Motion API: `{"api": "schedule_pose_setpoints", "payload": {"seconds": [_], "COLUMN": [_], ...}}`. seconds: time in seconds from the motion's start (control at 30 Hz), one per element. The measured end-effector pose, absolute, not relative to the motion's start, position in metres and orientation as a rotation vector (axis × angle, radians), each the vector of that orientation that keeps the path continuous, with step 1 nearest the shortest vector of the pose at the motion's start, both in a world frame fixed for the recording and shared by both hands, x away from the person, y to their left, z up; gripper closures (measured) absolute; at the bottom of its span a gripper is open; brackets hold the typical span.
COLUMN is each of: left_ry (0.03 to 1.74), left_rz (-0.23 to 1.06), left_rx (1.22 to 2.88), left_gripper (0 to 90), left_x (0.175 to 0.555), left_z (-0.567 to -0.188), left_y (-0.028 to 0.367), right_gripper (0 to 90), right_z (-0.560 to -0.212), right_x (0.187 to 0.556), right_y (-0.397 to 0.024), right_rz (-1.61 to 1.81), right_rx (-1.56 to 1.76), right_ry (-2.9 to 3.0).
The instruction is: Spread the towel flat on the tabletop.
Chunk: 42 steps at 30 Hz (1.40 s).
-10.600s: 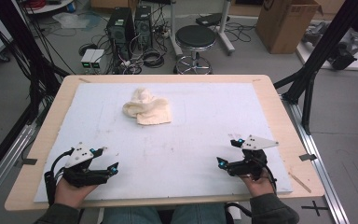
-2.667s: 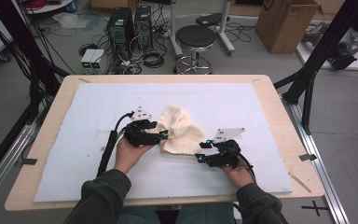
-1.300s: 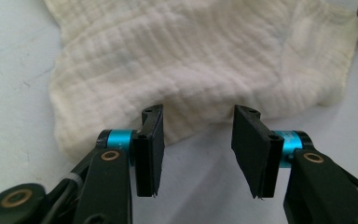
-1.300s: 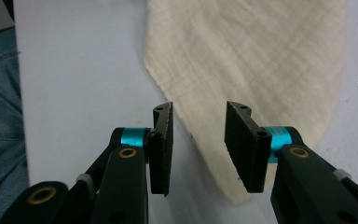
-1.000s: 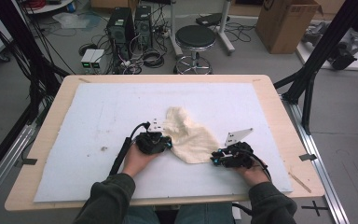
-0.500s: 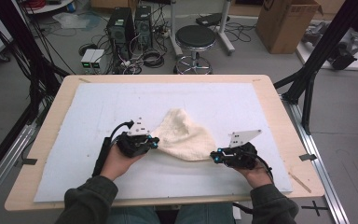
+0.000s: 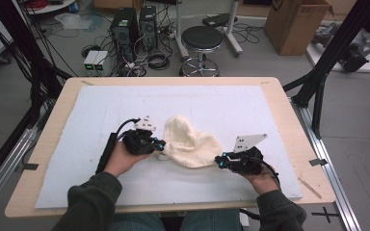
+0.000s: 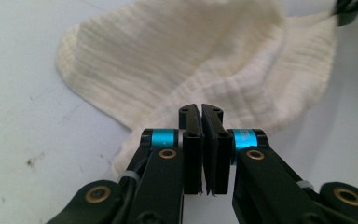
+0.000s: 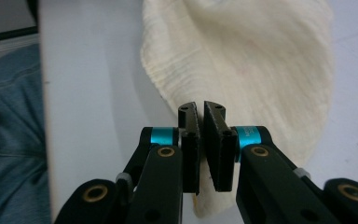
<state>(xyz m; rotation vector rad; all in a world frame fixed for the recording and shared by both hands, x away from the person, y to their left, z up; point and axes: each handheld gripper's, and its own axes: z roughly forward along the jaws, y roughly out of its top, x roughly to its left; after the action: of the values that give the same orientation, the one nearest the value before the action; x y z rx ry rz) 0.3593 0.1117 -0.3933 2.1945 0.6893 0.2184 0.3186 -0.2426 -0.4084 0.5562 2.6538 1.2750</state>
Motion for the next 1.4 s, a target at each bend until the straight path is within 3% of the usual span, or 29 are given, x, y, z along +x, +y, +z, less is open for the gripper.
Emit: {"api": "schedule_pose_setpoints", "payload": {"seconds": [0.13, 0.23, 0.43, 0.63, 0.87, 1.27, 1.33, 1.4], "left_ry": [0.788, 0.867, 0.829, 0.774, 0.694, 0.738, 0.73, 0.743], "left_rz": [0.227, 0.22, 0.234, 0.228, 0.159, 0.15, 0.196, 0.227], "left_rx": [2.206, 2.187, 2.144, 2.122, 2.171, 2.226, 2.237, 2.237], "left_gripper": [84.7, 73.0, 61.4, 63.9, 68.2, 62.9, 66.1, 74.6], "left_x": [0.39, 0.403, 0.389, 0.361, 0.329, 0.352, 0.352, 0.353], "left_z": [-0.417, -0.427, -0.408, -0.394, -0.404, -0.433, -0.435, -0.435], "left_y": [0.097, 0.094, 0.107, 0.126, 0.134, 0.102, 0.098, 0.097], "right_gripper": [84.9, 84.5, 83.7, 83.4, 82.8, 69.6, 69.3, 69.4], "right_z": [-0.416, -0.422, -0.424, -0.421, -0.42, -0.421, -0.425, -0.428], "right_x": [0.33, 0.34, 0.344, 0.34, 0.335, 0.34, 0.342, 0.343], "right_y": [-0.245, -0.246, -0.247, -0.248, -0.25, -0.249, -0.245, -0.241], "right_rz": [1.238, 1.191, 1.195, 1.217, 1.238, 1.291, 1.255, 1.22], "right_rx": [0.621, 0.664, 0.678, 0.664, 0.652, 0.641, 0.641, 0.632], "right_ry": [2.645, 2.654, 2.655, 2.635, 2.633, 2.653, 2.681, 2.71]}}
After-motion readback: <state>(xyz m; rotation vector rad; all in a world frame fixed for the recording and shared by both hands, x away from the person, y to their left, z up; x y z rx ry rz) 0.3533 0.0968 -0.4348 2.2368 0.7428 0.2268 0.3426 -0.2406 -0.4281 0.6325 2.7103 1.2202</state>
